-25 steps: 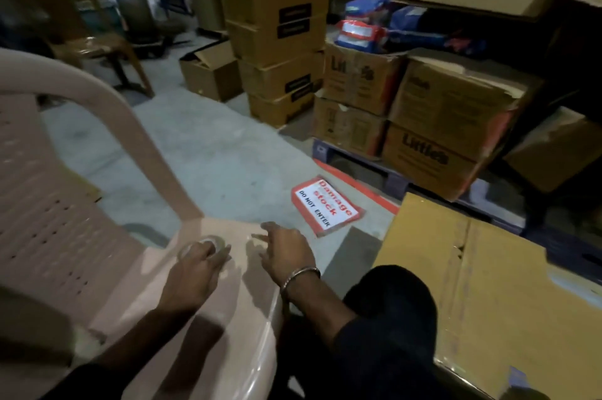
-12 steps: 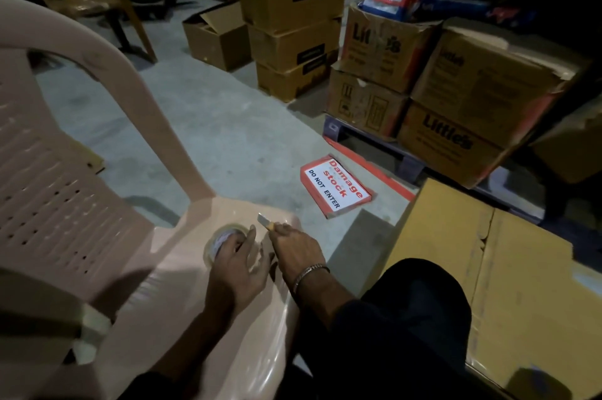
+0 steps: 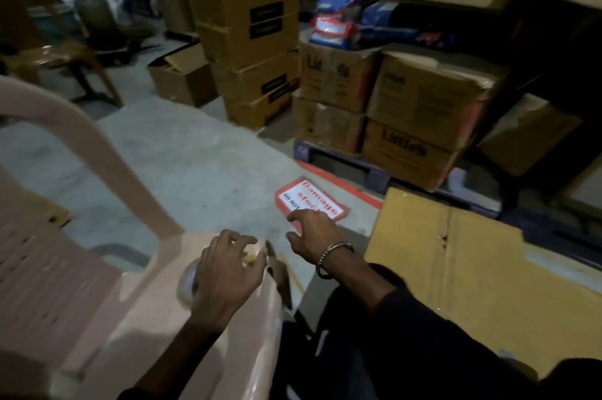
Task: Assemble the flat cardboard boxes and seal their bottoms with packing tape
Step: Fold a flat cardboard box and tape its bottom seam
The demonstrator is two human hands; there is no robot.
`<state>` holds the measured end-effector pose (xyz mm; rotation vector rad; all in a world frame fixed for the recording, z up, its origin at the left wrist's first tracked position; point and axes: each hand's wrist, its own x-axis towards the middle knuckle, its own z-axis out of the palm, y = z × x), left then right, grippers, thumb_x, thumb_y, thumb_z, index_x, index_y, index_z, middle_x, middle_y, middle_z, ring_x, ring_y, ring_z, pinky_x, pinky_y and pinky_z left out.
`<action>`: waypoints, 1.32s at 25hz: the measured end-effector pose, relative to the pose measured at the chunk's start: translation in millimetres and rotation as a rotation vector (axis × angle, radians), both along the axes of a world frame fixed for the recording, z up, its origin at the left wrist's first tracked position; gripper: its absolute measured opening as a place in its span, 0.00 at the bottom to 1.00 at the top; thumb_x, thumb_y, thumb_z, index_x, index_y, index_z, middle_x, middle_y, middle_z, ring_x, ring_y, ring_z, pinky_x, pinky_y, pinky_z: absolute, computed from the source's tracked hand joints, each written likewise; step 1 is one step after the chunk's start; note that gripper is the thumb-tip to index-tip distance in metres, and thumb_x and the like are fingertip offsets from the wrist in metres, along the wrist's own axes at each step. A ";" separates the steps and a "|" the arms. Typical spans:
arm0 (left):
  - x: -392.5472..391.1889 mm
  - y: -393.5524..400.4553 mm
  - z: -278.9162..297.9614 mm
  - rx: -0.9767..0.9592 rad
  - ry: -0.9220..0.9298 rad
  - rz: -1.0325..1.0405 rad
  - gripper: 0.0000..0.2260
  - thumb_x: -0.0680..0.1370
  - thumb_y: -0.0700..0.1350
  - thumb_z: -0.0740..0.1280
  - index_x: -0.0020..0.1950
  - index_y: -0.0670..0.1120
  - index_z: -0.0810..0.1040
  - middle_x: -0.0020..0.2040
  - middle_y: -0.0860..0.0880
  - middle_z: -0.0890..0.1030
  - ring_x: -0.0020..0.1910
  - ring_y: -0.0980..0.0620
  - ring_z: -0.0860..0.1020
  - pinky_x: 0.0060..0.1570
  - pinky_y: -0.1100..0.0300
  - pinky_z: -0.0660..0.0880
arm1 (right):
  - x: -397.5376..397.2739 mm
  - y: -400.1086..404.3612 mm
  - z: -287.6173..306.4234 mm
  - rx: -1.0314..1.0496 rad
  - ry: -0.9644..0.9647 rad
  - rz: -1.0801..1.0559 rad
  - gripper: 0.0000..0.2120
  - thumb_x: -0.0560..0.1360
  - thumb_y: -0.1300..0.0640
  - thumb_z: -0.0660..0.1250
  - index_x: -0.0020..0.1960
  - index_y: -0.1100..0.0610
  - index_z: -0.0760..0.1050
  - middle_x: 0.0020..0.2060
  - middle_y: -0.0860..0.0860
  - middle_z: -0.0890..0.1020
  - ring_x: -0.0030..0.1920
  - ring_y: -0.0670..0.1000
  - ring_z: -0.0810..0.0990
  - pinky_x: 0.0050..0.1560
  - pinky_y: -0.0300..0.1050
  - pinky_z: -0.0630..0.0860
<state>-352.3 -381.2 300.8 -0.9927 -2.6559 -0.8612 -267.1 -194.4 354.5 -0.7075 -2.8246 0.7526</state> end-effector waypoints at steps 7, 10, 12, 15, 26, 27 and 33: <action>66.9 224.6 70.6 0.077 -0.035 -0.559 0.08 0.76 0.55 0.68 0.50 0.55 0.84 0.50 0.55 0.80 0.49 0.51 0.79 0.49 0.51 0.77 | 150.4 147.1 36.4 0.167 0.093 -0.365 0.15 0.80 0.52 0.64 0.65 0.50 0.80 0.63 0.50 0.82 0.64 0.55 0.79 0.60 0.50 0.75; 97.5 281.3 53.0 -0.045 -0.026 -0.696 0.12 0.77 0.58 0.64 0.53 0.55 0.83 0.51 0.54 0.79 0.51 0.50 0.79 0.49 0.51 0.77 | 206.7 182.3 1.2 0.134 -0.009 -0.498 0.15 0.82 0.52 0.63 0.67 0.49 0.78 0.64 0.48 0.81 0.64 0.53 0.78 0.60 0.49 0.77; 106.7 312.9 14.3 -0.189 -0.085 -0.741 0.16 0.77 0.59 0.64 0.61 0.54 0.82 0.55 0.52 0.77 0.55 0.48 0.79 0.51 0.52 0.77 | 236.9 207.7 -33.5 0.093 -0.081 -0.554 0.16 0.82 0.52 0.63 0.68 0.49 0.77 0.64 0.48 0.80 0.63 0.52 0.79 0.58 0.48 0.77; 104.7 360.9 -33.1 -0.459 -0.165 -0.767 0.25 0.79 0.56 0.68 0.75 0.49 0.72 0.66 0.46 0.74 0.63 0.44 0.77 0.59 0.51 0.76 | 251.4 253.8 -79.7 -0.020 -0.215 -0.603 0.17 0.82 0.50 0.64 0.70 0.51 0.76 0.64 0.52 0.81 0.63 0.54 0.79 0.60 0.49 0.77; 85.0 507.5 -127.2 -0.365 -0.085 -0.663 0.23 0.85 0.59 0.56 0.78 0.52 0.68 0.80 0.46 0.67 0.79 0.45 0.63 0.76 0.42 0.64 | 147.9 365.6 -178.4 0.195 -0.153 -0.593 0.20 0.83 0.48 0.59 0.72 0.55 0.71 0.72 0.55 0.72 0.78 0.58 0.64 0.73 0.60 0.64; 80.9 513.9 -133.3 -0.390 -0.042 -0.639 0.22 0.85 0.59 0.54 0.75 0.52 0.70 0.76 0.46 0.72 0.76 0.45 0.67 0.73 0.43 0.66 | 140.6 371.1 -188.6 0.215 -0.156 -0.575 0.22 0.83 0.46 0.57 0.72 0.55 0.70 0.73 0.55 0.72 0.78 0.57 0.63 0.73 0.62 0.62; 38.6 518.6 -152.9 -0.482 -0.169 -0.559 0.25 0.86 0.62 0.48 0.72 0.48 0.72 0.70 0.43 0.74 0.70 0.41 0.68 0.66 0.38 0.69 | 155.4 417.4 -196.6 0.275 -0.162 -0.568 0.21 0.84 0.43 0.48 0.54 0.51 0.78 0.54 0.51 0.83 0.56 0.55 0.79 0.59 0.56 0.68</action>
